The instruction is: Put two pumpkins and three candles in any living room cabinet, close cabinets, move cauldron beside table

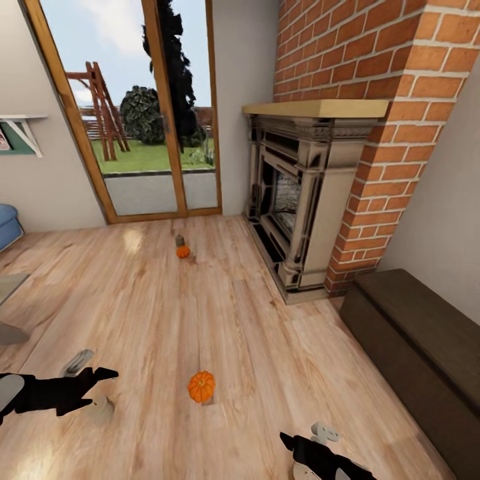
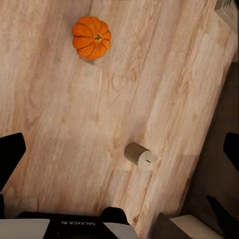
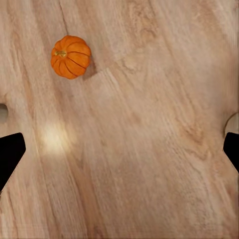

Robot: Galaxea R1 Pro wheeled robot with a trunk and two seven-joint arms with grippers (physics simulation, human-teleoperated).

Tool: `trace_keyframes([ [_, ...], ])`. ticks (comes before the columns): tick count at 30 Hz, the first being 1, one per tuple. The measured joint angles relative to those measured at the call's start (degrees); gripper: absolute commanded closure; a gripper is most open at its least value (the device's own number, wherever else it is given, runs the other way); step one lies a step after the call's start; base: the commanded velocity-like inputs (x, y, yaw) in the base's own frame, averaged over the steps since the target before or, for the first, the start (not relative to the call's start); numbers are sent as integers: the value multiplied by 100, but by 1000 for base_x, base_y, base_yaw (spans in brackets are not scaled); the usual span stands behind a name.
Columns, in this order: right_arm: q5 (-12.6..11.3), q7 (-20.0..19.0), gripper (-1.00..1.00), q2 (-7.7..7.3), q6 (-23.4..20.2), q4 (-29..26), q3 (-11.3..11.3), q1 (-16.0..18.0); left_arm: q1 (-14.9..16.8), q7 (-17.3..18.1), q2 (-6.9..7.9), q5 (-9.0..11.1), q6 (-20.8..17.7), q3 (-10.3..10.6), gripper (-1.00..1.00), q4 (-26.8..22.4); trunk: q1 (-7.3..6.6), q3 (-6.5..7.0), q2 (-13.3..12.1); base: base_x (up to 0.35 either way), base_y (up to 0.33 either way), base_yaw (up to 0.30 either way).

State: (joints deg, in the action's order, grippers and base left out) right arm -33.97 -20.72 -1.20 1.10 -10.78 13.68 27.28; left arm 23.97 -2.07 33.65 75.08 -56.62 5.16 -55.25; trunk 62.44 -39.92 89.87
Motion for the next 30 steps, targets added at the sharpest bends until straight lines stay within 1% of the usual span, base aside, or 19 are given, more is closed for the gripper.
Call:
trace_keyframes([
  [4, 0, -7, -100, 0, 1, 0, 0, 0, 0, 0, -4, 0, 0, 1, -100, 2, 1, 11, 0, 191, -1, -209],
  [11, -10, -20, -100, 1, 6, 1, -16, 1, -2, 0, -4, 1, 0, 0, -100, -1, 2, 18, 0, 209, 3, -37],
  [15, -12, -16, -100, 0, 5, 0, -17, 0, 0, 0, -5, 0, -1, 1, -100, -1, 1, 31, 0, 191, 94, -150],
  [18, -10, -15, -100, 0, 5, 0, -18, 0, -1, 0, -5, 0, 0, 3, -100, -1, 2, 42, 0, 68, 35, -124],
  [25, -29, 77, -100, 1, -43, 38, -42, 1, -2, 0, -4, 1, 0, -1, -100, 3, 3, 46, 0, 34, 5, -18],
  [28, -49, 313, -100, 1, -60, 74, -66, 1, -2, -2, -4, 1, 0, -1, -100, 0, 3, 47, 0, 4, 0, -2],
  [30, -61, 927, -100, 6, -56, 82, -72, 2, -2, -1, -4, 1, 0, -3, -100, -5, 3, 47, 0, 1, 0, 0],
])
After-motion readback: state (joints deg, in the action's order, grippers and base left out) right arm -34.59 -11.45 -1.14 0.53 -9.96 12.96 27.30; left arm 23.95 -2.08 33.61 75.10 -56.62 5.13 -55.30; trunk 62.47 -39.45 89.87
